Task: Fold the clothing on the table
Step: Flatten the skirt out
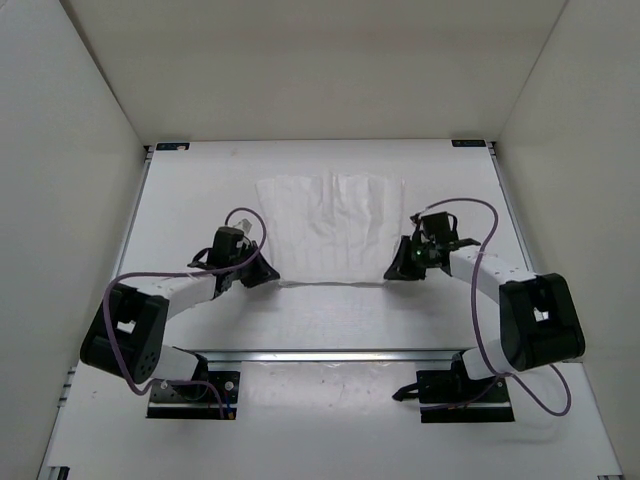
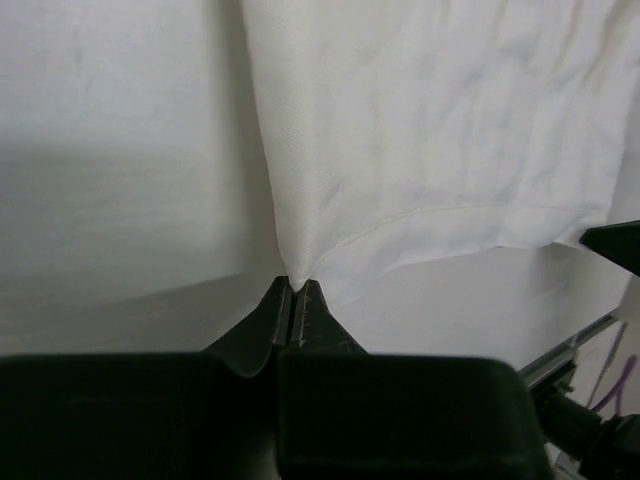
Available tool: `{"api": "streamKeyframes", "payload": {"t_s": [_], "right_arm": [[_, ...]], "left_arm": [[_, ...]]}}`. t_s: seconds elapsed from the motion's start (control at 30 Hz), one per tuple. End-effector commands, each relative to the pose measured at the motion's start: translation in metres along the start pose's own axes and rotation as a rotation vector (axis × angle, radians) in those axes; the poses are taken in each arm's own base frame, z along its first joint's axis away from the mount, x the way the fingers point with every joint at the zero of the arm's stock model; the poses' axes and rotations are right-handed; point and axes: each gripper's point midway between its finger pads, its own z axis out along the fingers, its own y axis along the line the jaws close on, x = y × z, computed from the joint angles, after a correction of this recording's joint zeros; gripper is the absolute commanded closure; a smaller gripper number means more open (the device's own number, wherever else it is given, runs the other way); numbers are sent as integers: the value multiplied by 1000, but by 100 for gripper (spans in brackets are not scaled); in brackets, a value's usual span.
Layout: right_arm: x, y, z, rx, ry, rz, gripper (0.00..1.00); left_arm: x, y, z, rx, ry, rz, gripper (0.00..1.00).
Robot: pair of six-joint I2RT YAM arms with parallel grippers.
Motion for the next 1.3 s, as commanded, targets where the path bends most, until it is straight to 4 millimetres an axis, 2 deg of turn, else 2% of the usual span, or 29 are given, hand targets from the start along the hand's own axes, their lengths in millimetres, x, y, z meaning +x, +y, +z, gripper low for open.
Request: {"api": "streamKeyframes", "payload": {"t_s": [0.0,0.03,0.07,0.1,0.13,0.17,0.2,0.23,0.3,0.37,0.47,0.57,0.63,0.7,0.77,0.8,0.83,0.87,0.9,0.93,0.97,1.0,1.07,1.1,1.13,1.17,1.2,1.23,1.27], "right_arm": [[-58,58,-31,-120,-152,-134,100],[-75,78,-49,-152,-197,-172,100],[-90,100,-71,-180,-243,-215,100],[-98,109,-83,-178,-276,-247,100],[-109,131,-111,-196,-333,-285,100],[-116,148,-133,-205,-385,-333,100],[-120,164,-158,-226,-435,-364,100],[-120,173,-167,-245,-449,-374,100],[-115,192,-205,-298,-515,-405,100],[-103,201,-220,-328,-520,-420,100],[-85,220,-245,-388,-540,-446,100],[-84,230,-257,-428,-551,-454,100],[-95,232,-248,-432,-525,-444,100],[-111,234,-243,-428,-532,-457,100],[-133,235,-223,-414,-501,-460,100],[-142,241,-227,-416,-514,-472,100],[-159,243,-224,-409,-520,-477,100],[-169,243,-208,-399,-494,-477,100],[-182,249,-219,-402,-531,-485,100],[-196,252,-215,-389,-533,-497,100],[-214,254,-215,-377,-551,-504,100],[-223,254,-217,-369,-560,-500,100],[-247,264,-234,-369,-583,-515,100],[-254,263,-231,-350,-580,-517,100],[-255,274,-250,-359,-613,-538,100],[-258,275,-258,-348,-636,-544,100],[-260,267,-256,-333,-639,-525,100],[-259,264,-253,-333,-638,-533,100],[-257,252,-243,-324,-614,-514,100]], "left_arm": [[-67,-62,-25,161,-156,73,100],[-94,-86,-41,201,-217,99,100],[-96,-89,-48,188,-205,105,100],[-123,-117,-73,238,-283,142,100],[-140,-141,-99,275,-331,166,100],[-145,-148,-110,269,-345,179,100],[-162,-172,-140,315,-421,207,100],[-170,-190,-166,349,-461,223,100],[-174,-204,-200,383,-515,243,100],[-169,-216,-238,426,-563,252,100],[-161,-222,-274,468,-611,243,100],[-165,-219,-276,475,-614,226,100],[-167,-215,-265,467,-587,226,100],[-170,-205,-240,450,-548,210,100],[-181,-197,-211,425,-503,202,100],[-190,-194,-200,411,-488,191,100],[-198,-201,-202,427,-497,210,100],[-206,-199,-189,411,-484,212,100],[-219,-202,-186,403,-481,208,100],[-227,-212,-194,421,-491,231,100],[-239,-210,-183,410,-480,223,100],[-254,-215,-187,416,-484,217,100],[-272,-231,-205,440,-511,233,100],[-278,-231,-205,437,-518,234,100],[-285,-235,-213,442,-537,239,100],[-283,-240,-219,453,-531,256,100],[-285,-237,-219,440,-542,253,100],[-277,-235,-217,433,-532,255,100],[-268,-221,-200,411,-500,234,100]]}}
